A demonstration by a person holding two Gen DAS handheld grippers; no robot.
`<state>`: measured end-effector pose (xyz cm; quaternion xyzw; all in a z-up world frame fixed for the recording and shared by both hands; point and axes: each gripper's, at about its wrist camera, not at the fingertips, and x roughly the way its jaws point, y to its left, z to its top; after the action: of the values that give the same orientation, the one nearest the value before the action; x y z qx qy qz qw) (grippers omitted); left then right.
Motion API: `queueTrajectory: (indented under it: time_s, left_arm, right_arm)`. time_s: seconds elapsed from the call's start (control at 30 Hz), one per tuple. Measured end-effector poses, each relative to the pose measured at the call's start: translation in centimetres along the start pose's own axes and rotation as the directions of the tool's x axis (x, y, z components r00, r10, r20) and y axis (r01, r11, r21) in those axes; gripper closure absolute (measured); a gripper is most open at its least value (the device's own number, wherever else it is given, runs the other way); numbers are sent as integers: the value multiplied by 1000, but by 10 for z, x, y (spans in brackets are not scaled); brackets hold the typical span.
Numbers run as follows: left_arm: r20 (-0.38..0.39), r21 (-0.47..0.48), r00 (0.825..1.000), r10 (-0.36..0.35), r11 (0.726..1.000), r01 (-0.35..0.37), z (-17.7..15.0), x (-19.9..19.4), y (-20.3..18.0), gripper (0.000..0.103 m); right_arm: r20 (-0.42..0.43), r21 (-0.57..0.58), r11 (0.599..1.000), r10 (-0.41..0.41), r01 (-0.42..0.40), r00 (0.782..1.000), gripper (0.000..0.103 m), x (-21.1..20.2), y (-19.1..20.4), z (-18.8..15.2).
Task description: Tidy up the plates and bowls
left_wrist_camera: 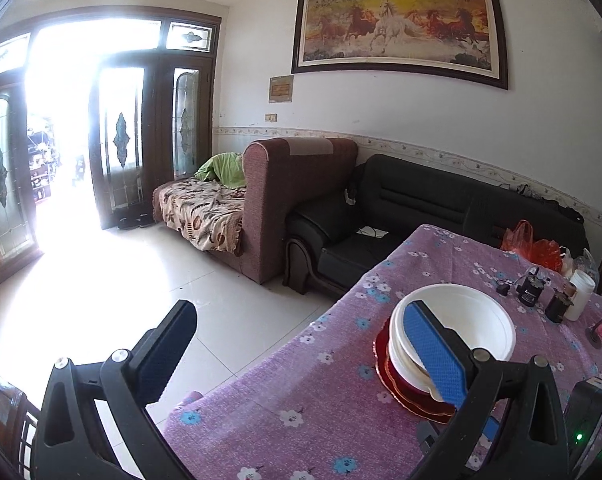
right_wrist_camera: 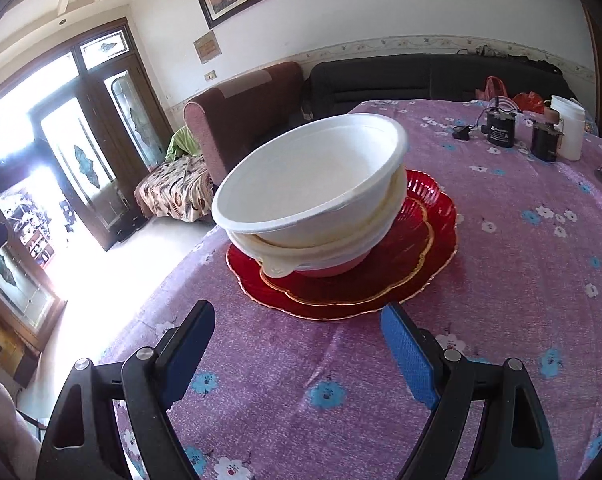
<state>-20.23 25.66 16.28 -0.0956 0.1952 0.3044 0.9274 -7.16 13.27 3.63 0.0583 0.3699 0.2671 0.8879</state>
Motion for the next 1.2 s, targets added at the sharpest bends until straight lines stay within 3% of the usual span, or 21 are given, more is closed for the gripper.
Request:
queueTrajectory:
  time_s: [0.17, 0.3, 0.5, 0.77, 0.93, 1.2]
  left_arm:
    - [21, -17, 999, 32, 999, -32, 4, -4, 12, 0]
    - [4, 0, 1000, 10, 1000, -10, -1, 0, 0, 0]
    - [-71, 55, 994, -79, 995, 83, -21, 7, -44, 0]
    - [-136, 131, 982, -128, 981, 145, -42, 8, -93, 0]
    - [-153, 170, 979, -131, 973, 157, -47, 5, -106, 0]
    - [-175, 155, 973, -152, 971, 180, -46, 9, -106, 0]
  right_arm:
    - [-42, -24, 999, 23, -24, 999, 14, 15, 17, -1]
    - [-37, -54, 998, 28, -30, 999, 14, 10, 23, -7]
    - [13, -48, 999, -24, 24, 1000, 14, -19, -1, -11]
    - [45, 1, 994, -112, 112, 993, 14, -49, -45, -16]
    - [49, 20, 993, -114, 113, 992, 14, -54, -52, -18]
    - [52, 2, 994, -111, 111, 992, 14, -56, -48, -18]
